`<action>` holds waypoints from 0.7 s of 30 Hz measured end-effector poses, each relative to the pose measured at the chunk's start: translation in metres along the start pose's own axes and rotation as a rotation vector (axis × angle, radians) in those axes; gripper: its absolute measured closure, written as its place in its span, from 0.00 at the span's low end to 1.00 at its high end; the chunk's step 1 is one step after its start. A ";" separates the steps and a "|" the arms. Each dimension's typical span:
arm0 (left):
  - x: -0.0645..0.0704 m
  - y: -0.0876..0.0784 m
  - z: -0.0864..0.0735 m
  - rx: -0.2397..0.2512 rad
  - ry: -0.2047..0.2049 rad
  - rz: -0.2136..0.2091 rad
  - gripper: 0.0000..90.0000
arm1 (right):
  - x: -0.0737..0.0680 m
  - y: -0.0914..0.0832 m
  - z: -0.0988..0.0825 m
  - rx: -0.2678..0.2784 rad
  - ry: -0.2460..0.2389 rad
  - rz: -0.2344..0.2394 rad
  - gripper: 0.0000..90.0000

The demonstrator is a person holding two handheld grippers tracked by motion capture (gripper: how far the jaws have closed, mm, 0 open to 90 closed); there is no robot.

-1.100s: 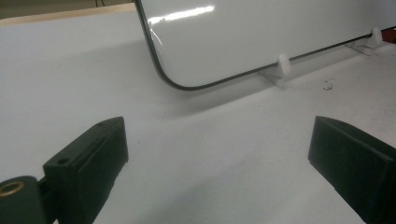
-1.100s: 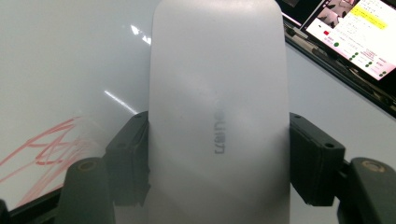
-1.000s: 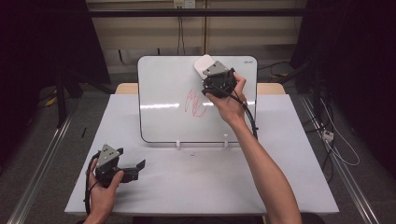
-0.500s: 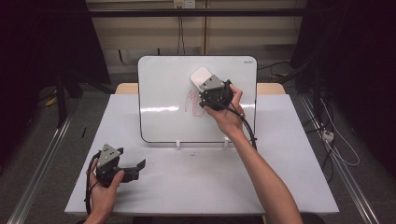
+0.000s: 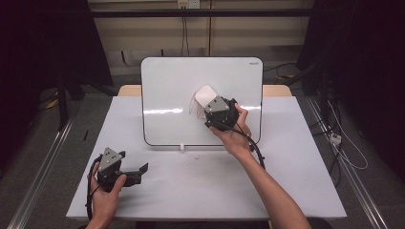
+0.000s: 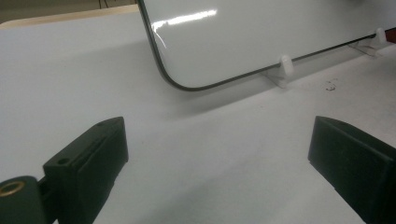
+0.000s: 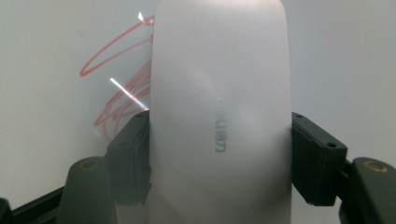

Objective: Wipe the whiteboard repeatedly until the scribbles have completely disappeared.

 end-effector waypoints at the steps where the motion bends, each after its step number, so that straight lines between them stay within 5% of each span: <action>1: 0.000 0.000 0.000 0.001 0.001 -0.001 0.05 | -0.002 -0.001 -0.002 -0.003 0.000 0.001 0.36; 9: 0.001 0.000 0.001 0.001 0.010 0.004 0.05 | -0.009 -0.002 -0.009 -0.006 0.012 0.006 0.35; 21: 0.000 0.000 0.001 0.002 0.008 0.004 0.05 | -0.001 0.004 0.011 -0.005 0.021 0.005 0.35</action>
Point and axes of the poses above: each handheld gripper's, and its own axes: y roughly forward along the jaws, z roughly out of its top, x roughly to its right, the point moved 9 cm from there along y, roughly forward along the jaws, and after that the axes turned 6 degrees about z, right-handed, at the moved point
